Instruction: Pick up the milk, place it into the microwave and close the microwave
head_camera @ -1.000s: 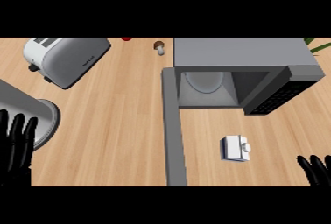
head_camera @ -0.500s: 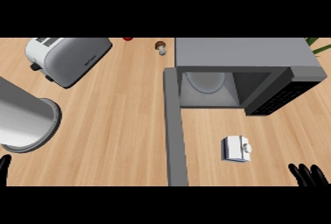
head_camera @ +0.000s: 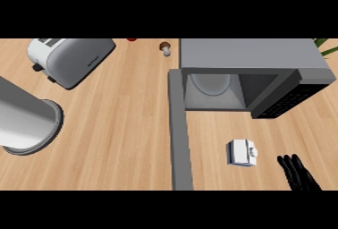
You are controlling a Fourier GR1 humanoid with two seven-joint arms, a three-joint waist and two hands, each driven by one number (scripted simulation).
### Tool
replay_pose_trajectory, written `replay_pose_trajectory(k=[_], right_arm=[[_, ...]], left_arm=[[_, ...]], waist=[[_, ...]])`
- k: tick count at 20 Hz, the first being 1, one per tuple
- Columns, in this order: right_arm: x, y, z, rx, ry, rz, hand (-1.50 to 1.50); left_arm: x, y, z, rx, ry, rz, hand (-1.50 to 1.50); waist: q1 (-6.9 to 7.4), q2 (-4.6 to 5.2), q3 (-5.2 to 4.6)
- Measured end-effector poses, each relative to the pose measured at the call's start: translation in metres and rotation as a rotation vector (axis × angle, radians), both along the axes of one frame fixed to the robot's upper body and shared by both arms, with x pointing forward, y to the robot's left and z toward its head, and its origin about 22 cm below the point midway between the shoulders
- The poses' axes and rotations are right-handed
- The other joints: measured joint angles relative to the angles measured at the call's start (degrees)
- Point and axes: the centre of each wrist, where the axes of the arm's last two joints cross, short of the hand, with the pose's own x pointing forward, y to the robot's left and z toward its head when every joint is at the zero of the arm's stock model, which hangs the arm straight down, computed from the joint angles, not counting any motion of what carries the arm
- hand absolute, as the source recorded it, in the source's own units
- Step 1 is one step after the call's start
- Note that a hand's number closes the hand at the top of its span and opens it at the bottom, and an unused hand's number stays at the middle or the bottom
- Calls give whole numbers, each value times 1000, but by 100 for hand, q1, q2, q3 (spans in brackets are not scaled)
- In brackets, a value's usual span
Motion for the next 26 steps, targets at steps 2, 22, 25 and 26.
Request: replay_pose_trajectory(k=[2,22,25,26], right_arm=[[11,3,-6,-8,6,-10,-150],[93,-24,-92,-142,64,-132,-150],[105,-28,-101,-153,73,-137,-150],[104,-31,-106,-155,75,-131,-150]], left_arm=[[-8,-1,-2,-4,2,4,-150],[-49,20,-11,-5,-7,2,-150],[-53,25,-12,-4,-10,1,-150],[-56,26,-11,-3,-11,2,-150]], waist=[[21,2,1],[40,17,5],[36,18,5],[37,16,4]])
